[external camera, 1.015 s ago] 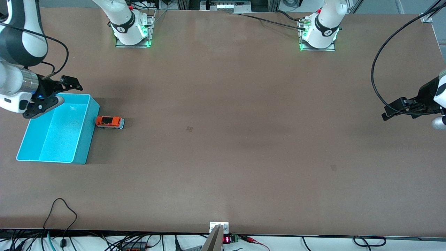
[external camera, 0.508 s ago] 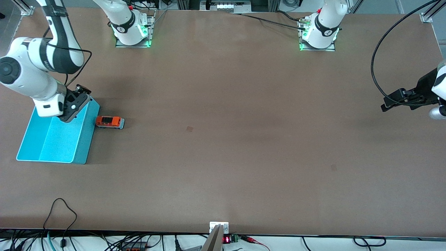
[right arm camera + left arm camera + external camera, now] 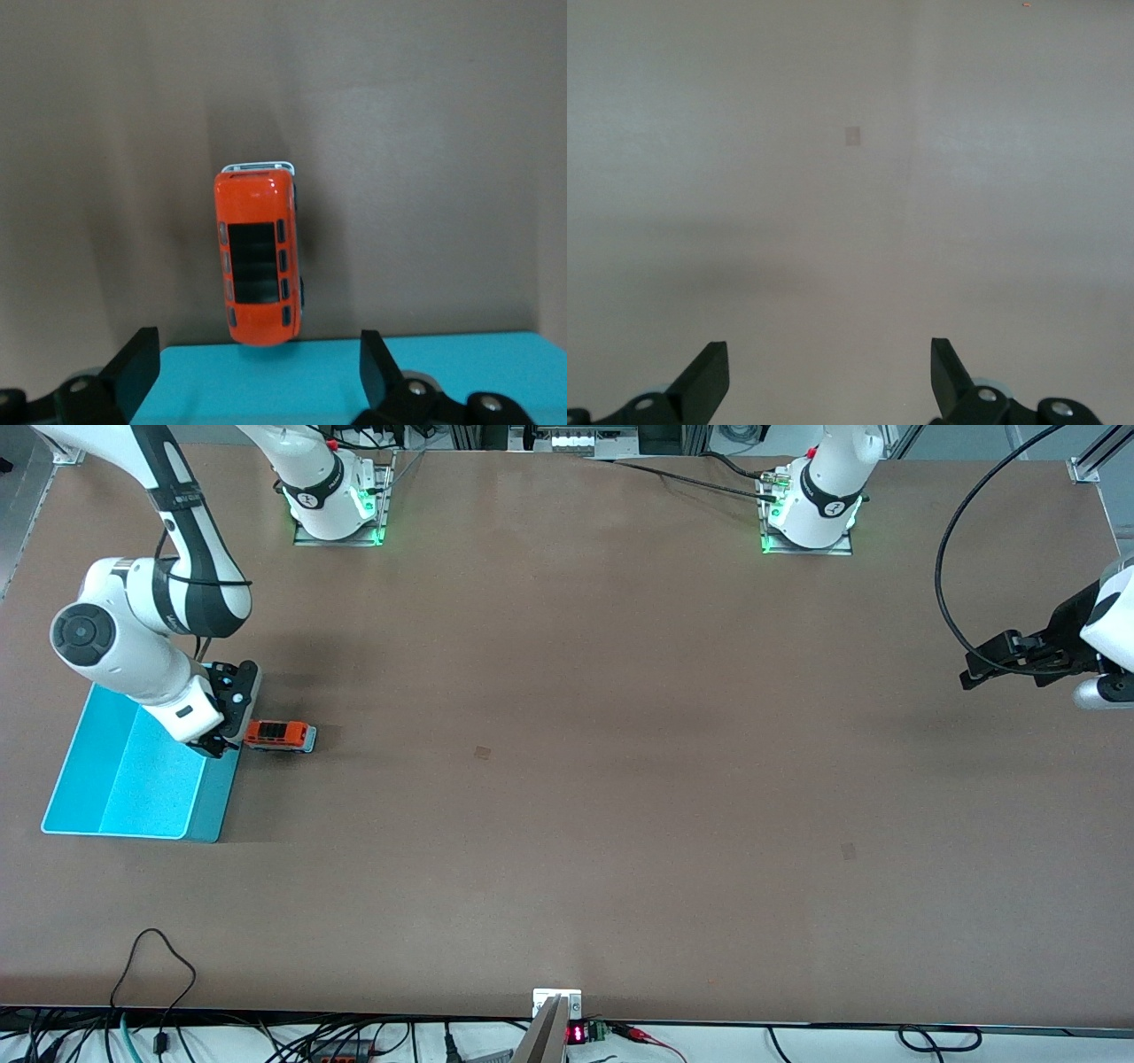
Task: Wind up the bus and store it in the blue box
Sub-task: 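Reach the right gripper to the bus and grasp it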
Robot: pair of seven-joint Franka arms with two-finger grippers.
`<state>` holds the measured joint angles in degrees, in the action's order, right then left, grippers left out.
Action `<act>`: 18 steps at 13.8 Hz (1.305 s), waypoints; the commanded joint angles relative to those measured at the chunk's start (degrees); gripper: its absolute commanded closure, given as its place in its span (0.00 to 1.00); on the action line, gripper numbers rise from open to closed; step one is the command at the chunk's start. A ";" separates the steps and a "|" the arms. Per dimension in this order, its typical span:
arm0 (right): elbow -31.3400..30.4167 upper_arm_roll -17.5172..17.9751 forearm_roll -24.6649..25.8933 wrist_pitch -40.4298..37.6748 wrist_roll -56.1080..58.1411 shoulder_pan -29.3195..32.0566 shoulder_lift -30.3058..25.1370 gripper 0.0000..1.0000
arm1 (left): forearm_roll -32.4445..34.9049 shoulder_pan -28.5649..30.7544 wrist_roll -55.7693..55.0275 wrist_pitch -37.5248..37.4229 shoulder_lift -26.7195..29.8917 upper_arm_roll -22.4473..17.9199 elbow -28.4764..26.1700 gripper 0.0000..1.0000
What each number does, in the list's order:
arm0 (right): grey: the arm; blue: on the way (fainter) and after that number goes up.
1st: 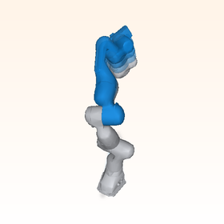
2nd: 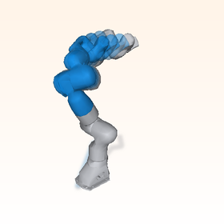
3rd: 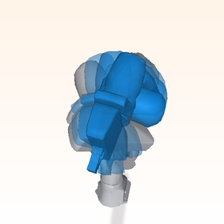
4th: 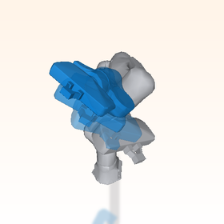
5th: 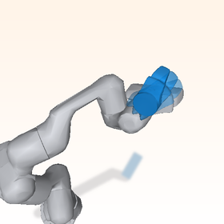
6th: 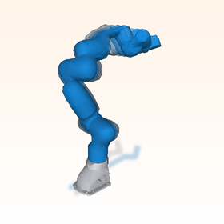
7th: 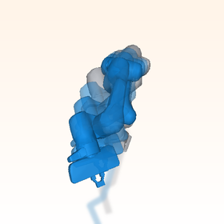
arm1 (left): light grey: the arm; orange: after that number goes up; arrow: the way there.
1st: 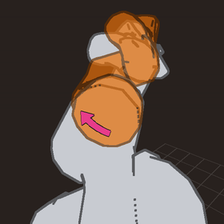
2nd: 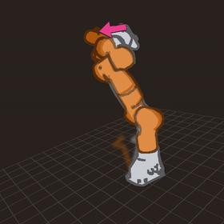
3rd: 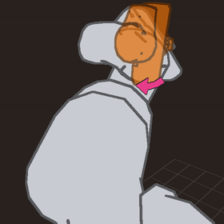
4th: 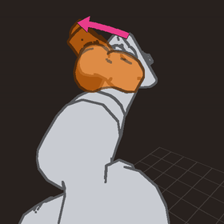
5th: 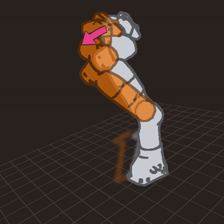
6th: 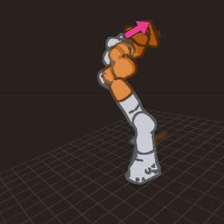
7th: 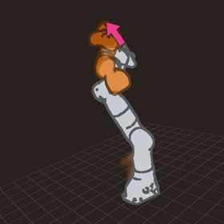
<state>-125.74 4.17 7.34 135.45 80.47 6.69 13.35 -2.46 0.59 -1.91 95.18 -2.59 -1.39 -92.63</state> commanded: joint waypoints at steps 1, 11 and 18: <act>-0.12 1.36 -0.91 1.21 1.71 1.57 2.11 0.00 | 0.53 0.20 1.65 -1.58 0.66 -0.11 0.34 0.00; 0.23 1.54 -3.38 7.90 1.63 1.57 8.01 0.00 | 1.23 0.28 1.47 0.09 0.57 0.51 0.08 0.00; 0.58 1.80 -5.57 7.90 1.01 1.31 7.74 0.93 | 1.23 0.28 1.56 0.36 0.57 0.51 0.17 0.00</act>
<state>-125.37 5.11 3.09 143.15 80.85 7.11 21.46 -2.33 0.67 -1.31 95.19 -2.43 -1.11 -92.58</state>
